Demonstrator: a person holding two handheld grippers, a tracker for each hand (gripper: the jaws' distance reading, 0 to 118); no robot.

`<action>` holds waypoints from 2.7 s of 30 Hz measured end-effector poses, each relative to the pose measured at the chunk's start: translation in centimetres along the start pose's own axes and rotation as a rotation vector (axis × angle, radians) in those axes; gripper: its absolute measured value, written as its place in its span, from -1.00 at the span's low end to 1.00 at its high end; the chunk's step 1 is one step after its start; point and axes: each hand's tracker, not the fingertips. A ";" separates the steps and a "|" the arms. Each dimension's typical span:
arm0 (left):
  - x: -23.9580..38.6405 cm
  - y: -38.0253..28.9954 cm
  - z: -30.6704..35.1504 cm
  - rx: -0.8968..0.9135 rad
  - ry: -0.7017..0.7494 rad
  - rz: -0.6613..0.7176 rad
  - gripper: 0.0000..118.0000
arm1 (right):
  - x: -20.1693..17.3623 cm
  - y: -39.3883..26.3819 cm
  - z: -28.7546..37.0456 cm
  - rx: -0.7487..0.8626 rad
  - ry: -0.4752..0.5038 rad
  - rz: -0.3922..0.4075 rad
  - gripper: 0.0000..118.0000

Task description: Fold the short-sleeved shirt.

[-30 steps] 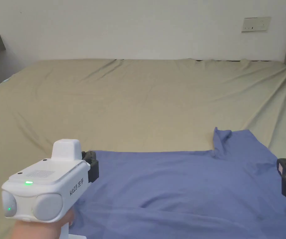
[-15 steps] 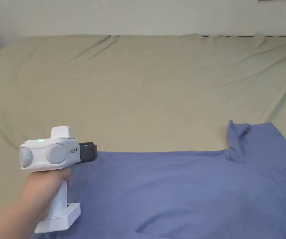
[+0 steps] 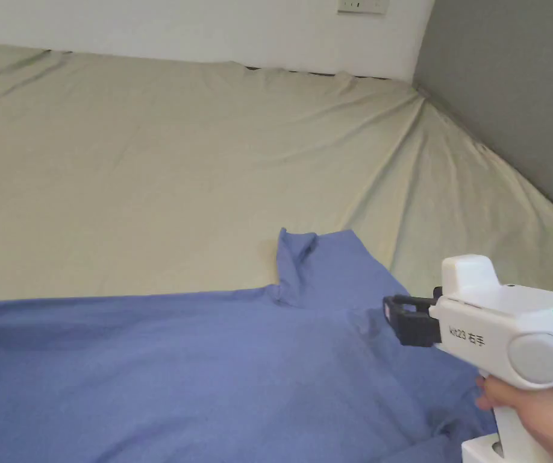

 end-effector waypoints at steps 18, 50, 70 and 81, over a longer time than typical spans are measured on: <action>-0.6 -0.3 2.4 0.009 -0.016 -0.022 -0.96 | 2.3 1.3 -5.8 -0.067 0.035 -0.118 -0.95; -5.1 -20.2 17.1 -0.107 -0.071 -0.087 -0.97 | 1.1 -20.4 17.8 -0.159 0.004 -0.017 -0.95; -1.1 -14.9 31.9 0.354 -0.059 -0.058 -1.00 | -4.6 -12.6 30.8 0.519 -0.079 -0.029 -1.00; -6.7 -15.2 27.1 0.235 -0.268 0.035 -1.00 | -8.8 -12.6 29.1 0.413 0.020 -0.021 -1.00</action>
